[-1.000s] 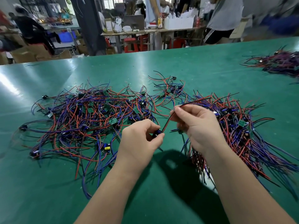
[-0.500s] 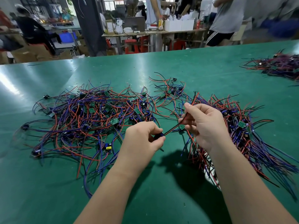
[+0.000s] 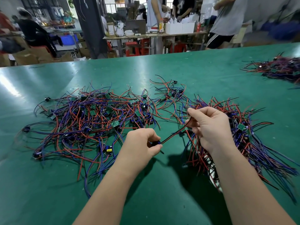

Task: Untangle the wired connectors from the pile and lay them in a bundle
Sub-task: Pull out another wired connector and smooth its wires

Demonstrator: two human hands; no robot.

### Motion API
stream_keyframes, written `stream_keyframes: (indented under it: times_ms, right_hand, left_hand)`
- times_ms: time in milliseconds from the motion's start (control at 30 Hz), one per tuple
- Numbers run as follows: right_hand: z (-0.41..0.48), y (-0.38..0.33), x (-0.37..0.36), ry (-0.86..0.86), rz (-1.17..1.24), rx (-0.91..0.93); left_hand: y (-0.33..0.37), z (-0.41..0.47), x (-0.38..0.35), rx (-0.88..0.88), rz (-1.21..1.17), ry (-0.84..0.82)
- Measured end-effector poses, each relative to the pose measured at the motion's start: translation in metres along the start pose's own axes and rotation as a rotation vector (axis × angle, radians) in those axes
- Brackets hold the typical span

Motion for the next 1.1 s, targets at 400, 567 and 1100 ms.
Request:
stream_keyframes:
  times_ms: [400, 567, 1100]
  right_hand:
    - [0.006, -0.007, 0.006, 0.044, -0.009, -0.010]
    - [-0.012, 0.004, -0.026, -0.336, -0.474, 0.246]
    - [-0.009, 0.008, -0.022, -0.097, -0.128, 0.092]
  left_hand:
    - [0.008, 0.000, 0.015, 0.227, -1.269, 0.026]
    - [0.010, 0.002, 0.029, 0.202, -1.648, 0.098]
    - [0.031, -0.010, -0.004, 0.178, -1.112, -0.525]
Point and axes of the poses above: each hand's wrist, its own z-axis towards the middle knuckle, its own x-axis out of the back of the hand, y = z × x, the point moved 3 cm from there along z, towards the middle knuckle, and after that the axes turned 10 degrees about -y, right-handed, at the moved point
